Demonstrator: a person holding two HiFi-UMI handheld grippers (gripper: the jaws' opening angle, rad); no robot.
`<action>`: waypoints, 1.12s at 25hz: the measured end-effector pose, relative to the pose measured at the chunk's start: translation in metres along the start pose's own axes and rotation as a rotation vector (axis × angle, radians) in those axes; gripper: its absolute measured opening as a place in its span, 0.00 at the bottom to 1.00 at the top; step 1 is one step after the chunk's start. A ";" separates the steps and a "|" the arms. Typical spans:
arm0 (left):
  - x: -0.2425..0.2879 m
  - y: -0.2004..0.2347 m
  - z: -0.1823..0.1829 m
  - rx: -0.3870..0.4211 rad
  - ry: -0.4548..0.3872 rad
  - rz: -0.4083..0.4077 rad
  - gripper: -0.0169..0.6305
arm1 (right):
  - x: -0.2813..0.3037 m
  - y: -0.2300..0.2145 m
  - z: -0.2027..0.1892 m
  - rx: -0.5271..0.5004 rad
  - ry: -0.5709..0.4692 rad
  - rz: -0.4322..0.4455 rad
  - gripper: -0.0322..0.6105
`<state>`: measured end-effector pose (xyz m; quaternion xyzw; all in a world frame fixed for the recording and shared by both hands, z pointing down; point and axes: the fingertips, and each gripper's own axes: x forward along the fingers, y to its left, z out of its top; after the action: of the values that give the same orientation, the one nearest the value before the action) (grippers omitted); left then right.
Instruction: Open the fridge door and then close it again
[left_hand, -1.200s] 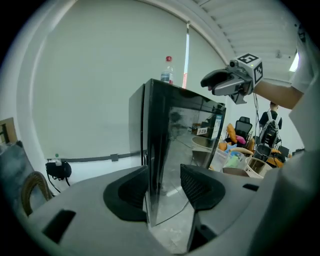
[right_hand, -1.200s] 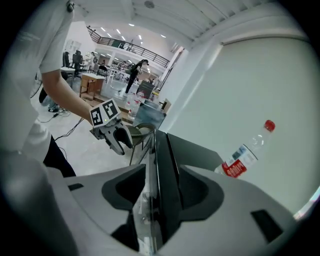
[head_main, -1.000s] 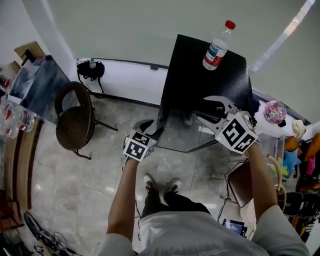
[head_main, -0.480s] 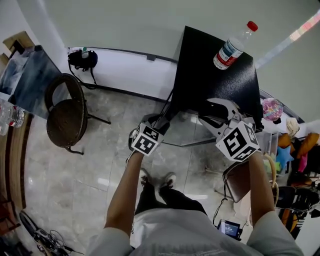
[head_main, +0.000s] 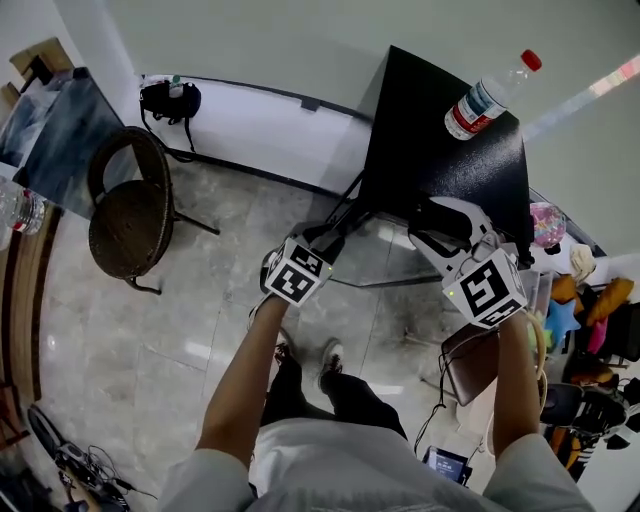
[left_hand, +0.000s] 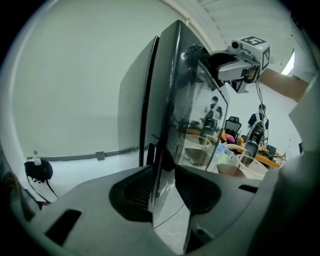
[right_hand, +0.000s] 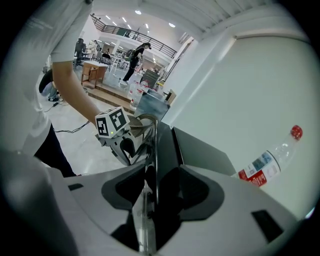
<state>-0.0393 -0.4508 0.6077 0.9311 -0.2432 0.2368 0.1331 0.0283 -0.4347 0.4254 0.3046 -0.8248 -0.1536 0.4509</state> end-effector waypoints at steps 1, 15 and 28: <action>0.001 0.001 0.000 0.001 0.003 -0.005 0.22 | 0.001 0.000 -0.001 0.001 -0.004 0.001 0.38; 0.002 -0.004 0.004 -0.055 0.021 0.086 0.22 | -0.004 0.000 -0.003 -0.068 -0.054 -0.001 0.37; -0.003 -0.005 0.002 -0.078 0.013 0.193 0.23 | -0.006 0.004 -0.001 -0.092 -0.094 0.020 0.37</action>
<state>-0.0381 -0.4462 0.6036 0.8959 -0.3402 0.2448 0.1475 0.0301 -0.4280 0.4240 0.2678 -0.8402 -0.2008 0.4267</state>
